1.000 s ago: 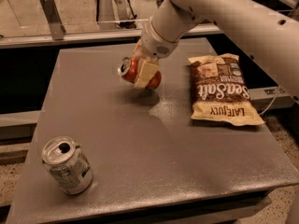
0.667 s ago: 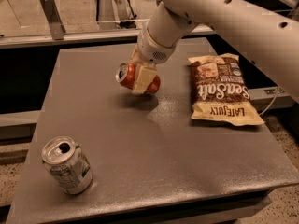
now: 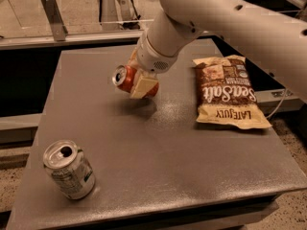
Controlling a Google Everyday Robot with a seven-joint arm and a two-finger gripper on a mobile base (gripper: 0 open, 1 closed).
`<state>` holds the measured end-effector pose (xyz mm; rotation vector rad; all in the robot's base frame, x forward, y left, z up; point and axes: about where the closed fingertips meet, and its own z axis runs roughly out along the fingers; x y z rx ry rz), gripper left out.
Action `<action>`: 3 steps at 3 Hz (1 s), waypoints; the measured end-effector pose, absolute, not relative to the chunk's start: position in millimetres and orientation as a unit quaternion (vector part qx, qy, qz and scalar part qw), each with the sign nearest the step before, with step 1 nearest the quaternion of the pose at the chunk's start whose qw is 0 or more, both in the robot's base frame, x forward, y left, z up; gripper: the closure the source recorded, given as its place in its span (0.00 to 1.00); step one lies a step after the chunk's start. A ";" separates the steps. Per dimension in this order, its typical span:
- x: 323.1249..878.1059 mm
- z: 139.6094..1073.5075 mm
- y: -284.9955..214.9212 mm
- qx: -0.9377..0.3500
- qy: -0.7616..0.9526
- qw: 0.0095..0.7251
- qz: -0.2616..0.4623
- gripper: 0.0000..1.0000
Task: Knock coke can over
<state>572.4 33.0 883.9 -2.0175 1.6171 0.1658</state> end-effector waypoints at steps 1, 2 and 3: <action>565.7 885.5 36.3 -0.755 0.591 0.277 0.061 0.00; 561.1 888.4 38.6 -0.758 0.584 0.283 0.059 0.00; 563.4 891.3 34.6 -0.749 0.585 0.303 0.067 0.00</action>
Offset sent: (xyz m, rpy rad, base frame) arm -0.0152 0.0053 0.0083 0.0191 -0.0453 0.0419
